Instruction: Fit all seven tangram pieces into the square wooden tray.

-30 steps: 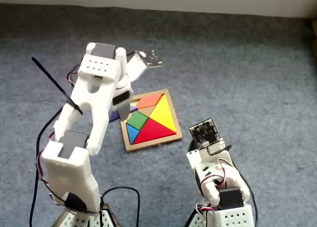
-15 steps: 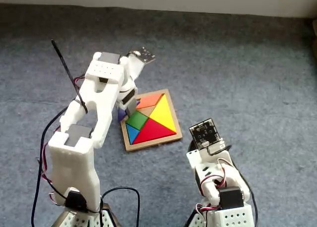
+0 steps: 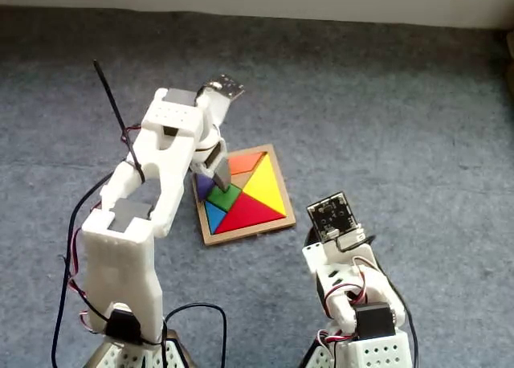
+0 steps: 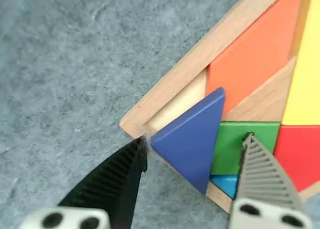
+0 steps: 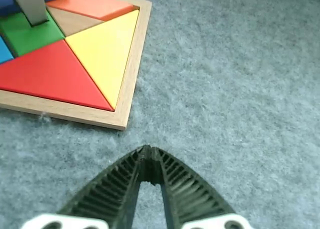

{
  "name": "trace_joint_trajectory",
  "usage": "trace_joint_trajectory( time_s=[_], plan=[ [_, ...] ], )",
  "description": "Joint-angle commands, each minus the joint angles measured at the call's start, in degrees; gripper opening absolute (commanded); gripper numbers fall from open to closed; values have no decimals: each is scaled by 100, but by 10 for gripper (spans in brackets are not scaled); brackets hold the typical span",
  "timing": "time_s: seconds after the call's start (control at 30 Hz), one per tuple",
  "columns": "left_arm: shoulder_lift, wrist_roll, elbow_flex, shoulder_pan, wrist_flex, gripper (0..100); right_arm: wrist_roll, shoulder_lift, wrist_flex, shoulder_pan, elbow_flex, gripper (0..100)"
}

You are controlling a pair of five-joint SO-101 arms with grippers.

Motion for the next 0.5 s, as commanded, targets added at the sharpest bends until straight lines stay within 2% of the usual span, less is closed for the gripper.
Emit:
trace_joint_trajectory(
  time_s=[0.0,0.13,0.47],
  plan=[
    [-57,132,-391,-119,-26,298,79,-92,4,-75,549,6],
    [-48,519,-497,-356,-70,298,79,-92,4,-75,549,6],
    [4,527,-330,-541,-132,298,79,-92,4,-75,549,6]
  ],
)
